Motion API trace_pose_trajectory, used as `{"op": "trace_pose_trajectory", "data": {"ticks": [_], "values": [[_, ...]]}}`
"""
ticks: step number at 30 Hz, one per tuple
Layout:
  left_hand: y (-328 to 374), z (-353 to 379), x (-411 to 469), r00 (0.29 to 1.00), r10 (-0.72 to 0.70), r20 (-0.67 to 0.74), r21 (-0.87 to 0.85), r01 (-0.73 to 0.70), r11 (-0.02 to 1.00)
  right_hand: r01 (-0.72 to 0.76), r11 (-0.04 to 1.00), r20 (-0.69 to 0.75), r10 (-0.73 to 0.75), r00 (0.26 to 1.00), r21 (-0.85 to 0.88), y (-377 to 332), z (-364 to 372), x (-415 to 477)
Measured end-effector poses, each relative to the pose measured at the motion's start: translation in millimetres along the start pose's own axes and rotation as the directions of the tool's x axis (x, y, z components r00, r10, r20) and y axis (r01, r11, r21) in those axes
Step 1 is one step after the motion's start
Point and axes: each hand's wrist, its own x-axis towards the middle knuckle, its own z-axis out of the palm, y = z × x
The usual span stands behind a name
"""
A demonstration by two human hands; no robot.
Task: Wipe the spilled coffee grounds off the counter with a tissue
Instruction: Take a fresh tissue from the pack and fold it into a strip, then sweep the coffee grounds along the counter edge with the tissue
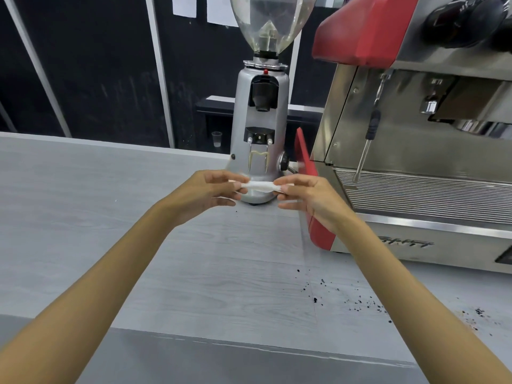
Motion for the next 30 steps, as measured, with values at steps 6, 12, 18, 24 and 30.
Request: {"op": "trace_pose_trajectory", "data": {"ticks": [6, 12, 18, 24, 30], "values": [[-46.3, -7.8, 22.6, 0.964, -0.034, -0.263, 0.212, 0.092, 0.973, -0.087, 0.959, -0.151, 0.047, 0.987, -0.271, 41.0, 20.3, 36.7], [-87.0, -16.1, 56.2, 0.892, 0.065, -0.447, 0.457, 0.166, 0.874, -0.174, 0.925, -0.193, 0.112, 0.975, -0.338, 75.2, 36.9, 71.5], [-114.6, -18.6, 90.4, 0.907, 0.124, -0.401, 0.592, 0.153, 0.791, -0.161, 0.778, -0.346, -0.077, 0.935, -0.607, 107.2, 43.8, 101.8], [-135.5, -9.5, 114.8, 0.860, 0.286, -0.421, 0.787, 0.190, 0.588, -0.162, 0.538, -0.340, -0.249, 0.907, -0.827, 127.7, 42.9, 114.5], [-145.6, -9.9, 117.3, 0.920, 0.258, -0.296, 0.851, 0.131, 0.508, -0.136, 0.464, -0.266, -0.228, 0.937, -0.875, 139.0, 41.8, 113.4]]}}
